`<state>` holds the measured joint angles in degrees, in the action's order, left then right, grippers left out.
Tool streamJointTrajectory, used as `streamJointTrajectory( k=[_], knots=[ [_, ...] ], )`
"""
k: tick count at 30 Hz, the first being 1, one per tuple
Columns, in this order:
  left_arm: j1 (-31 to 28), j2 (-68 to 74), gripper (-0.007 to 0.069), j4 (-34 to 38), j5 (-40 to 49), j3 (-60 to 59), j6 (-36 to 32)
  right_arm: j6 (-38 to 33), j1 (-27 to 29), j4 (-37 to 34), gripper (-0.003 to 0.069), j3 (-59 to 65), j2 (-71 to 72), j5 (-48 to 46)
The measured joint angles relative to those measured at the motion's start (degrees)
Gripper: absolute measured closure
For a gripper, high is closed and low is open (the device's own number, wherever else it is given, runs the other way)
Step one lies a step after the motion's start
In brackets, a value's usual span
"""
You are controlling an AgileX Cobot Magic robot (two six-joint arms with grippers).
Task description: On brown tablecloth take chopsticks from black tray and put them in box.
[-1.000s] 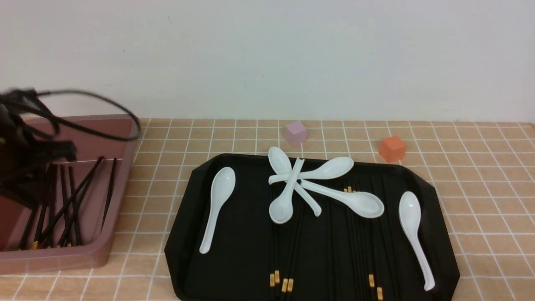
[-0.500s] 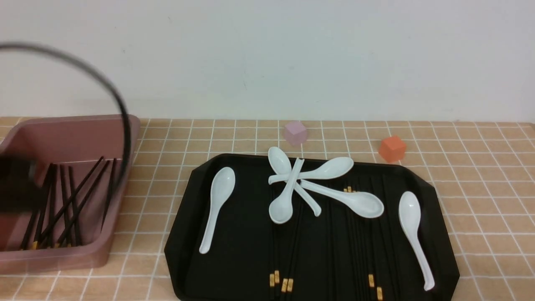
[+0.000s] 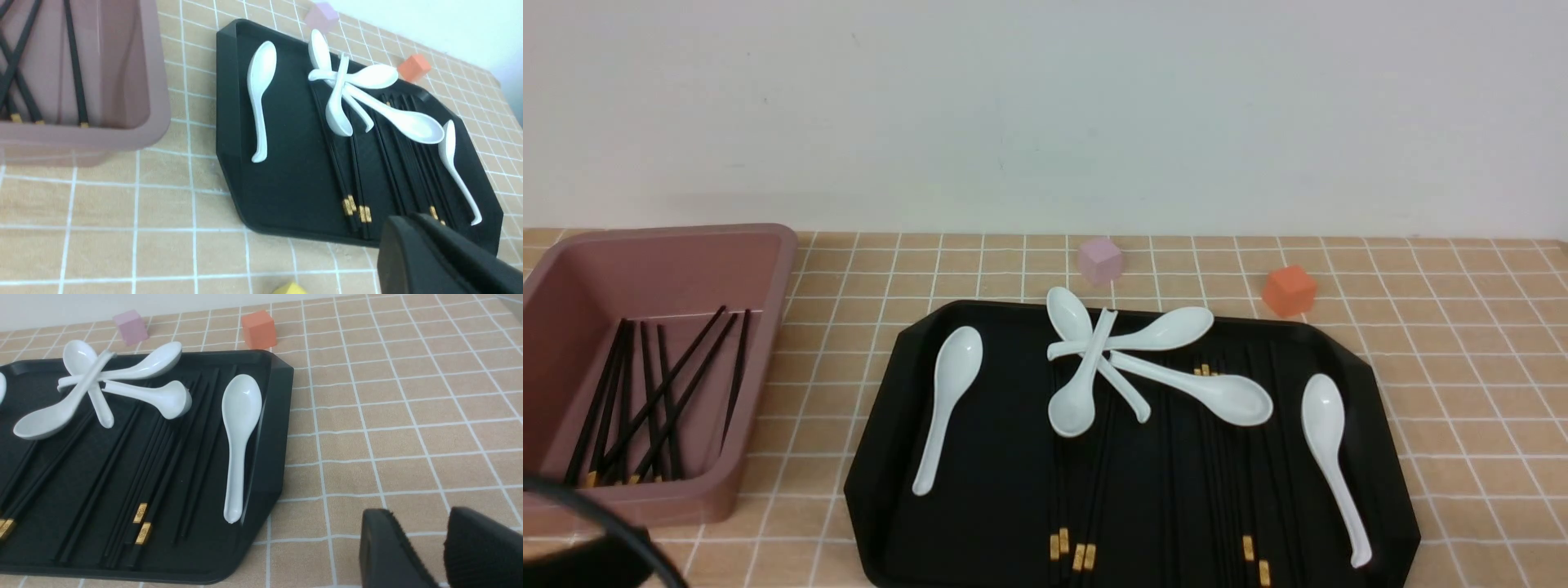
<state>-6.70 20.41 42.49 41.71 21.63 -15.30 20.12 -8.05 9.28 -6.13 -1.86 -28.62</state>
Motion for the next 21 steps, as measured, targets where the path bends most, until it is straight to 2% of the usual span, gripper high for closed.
streamJointTrajectory(
  k=[6,15,18,21],
  knots=[
    [0.0,-1.6,0.0637,-0.1,-1.3,-1.9,0.0,0.0,0.0,0.0,0.0419,0.0,0.0,0.0],
    [0.0,-2.9,0.0637,-2.0,-15.1,-2.9,0.0,0.0,0.0,0.0,0.0419,0.0,0.0,0.0],
    [0.0,-6.2,0.0637,-4.7,-18.0,-5.2,0.2,0.0,0.0,0.0,0.0419,0.0,0.0,0.0],
    [1.0,-10.9,0.0637,-12.1,-20.0,-9.2,3.7,0.0,0.0,0.0,0.0419,0.0,0.0,0.0]
  ],
)
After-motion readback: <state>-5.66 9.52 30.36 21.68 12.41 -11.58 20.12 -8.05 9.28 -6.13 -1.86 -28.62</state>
